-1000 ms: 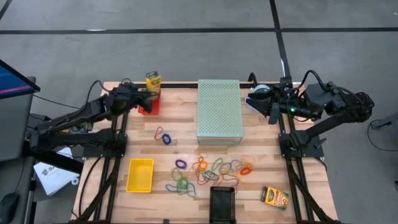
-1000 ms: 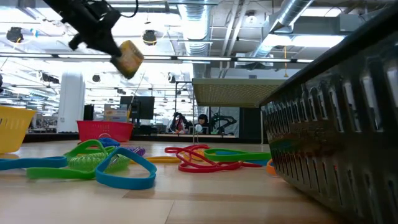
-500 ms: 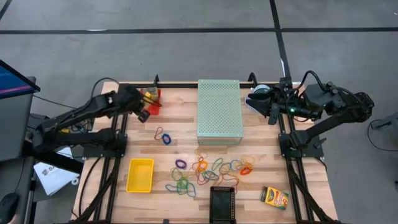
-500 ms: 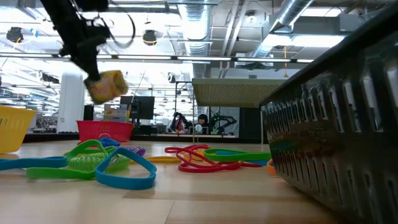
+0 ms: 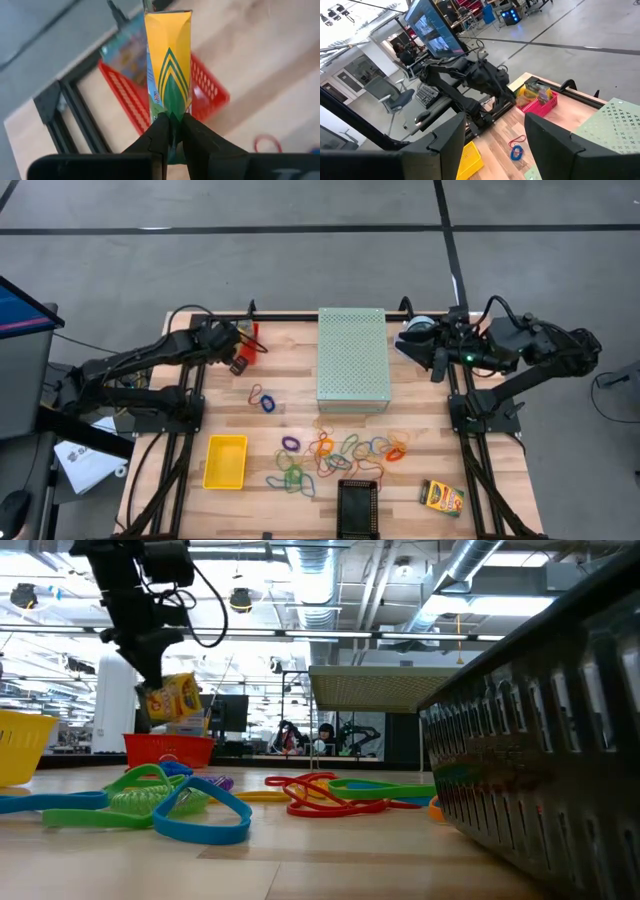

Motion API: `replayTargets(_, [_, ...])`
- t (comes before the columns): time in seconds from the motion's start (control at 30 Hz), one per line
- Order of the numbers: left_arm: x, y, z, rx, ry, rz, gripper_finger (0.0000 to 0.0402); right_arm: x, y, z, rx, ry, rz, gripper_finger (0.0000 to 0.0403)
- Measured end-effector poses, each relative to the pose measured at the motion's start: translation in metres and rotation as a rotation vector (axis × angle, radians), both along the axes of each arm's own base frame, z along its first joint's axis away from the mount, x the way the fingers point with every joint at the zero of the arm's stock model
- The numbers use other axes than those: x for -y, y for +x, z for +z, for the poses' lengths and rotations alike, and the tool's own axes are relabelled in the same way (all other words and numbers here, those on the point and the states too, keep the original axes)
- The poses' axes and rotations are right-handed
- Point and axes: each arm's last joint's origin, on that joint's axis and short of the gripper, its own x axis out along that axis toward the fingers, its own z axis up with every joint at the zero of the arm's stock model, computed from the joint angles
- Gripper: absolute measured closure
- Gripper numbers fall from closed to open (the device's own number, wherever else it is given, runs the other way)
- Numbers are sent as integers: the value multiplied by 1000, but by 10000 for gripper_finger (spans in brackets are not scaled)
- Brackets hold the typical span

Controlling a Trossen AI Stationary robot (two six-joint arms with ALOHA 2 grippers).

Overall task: Pick & Place Office Desk Supplies
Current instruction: Put the crayon box into the red bin

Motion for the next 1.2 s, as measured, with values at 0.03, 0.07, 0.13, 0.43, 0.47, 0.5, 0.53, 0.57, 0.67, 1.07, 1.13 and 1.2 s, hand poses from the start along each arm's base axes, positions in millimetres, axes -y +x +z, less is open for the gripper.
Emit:
replayTargets(0.03, [1,1,0,16,24,5,371,0,1,-2,-8,-1,-1,202])
replayTargets(0.07, [1,0,-2,34,39,22,371,0,2,-5,-16,3,-2,202])
replayTargets(0.13, [2,0,-8,80,54,63,371,-1,4,-9,-26,12,-5,202])
replayTargets(0.43, [17,-2,-41,277,190,199,371,-2,5,-13,-41,14,-9,202])
replayTargets(0.47, [20,-3,-42,297,215,212,371,-2,4,-13,-38,10,-15,202])
replayTargets(0.5, [22,-3,-44,318,235,227,371,-2,3,-12,-35,9,-20,202])
replayTargets(0.53, [24,-4,-47,334,248,240,370,-2,3,-12,-36,6,-21,202])
replayTargets(0.57, [26,-5,-50,345,251,245,370,-2,3,-12,-37,2,-20,202])
replayTargets(0.67, [31,-5,-60,383,237,252,365,-2,3,-12,-39,-8,-21,202])
replayTargets(1.07, [32,-8,-84,498,292,324,347,-1,3,-12,-42,-22,-21,202])
replayTargets(1.13, [33,-9,-88,507,287,337,345,-1,3,-12,-42,-23,-27,202])
replayTargets(1.2, [33,-10,-89,515,283,347,339,-1,4,-12,-43,-23,-29,202])
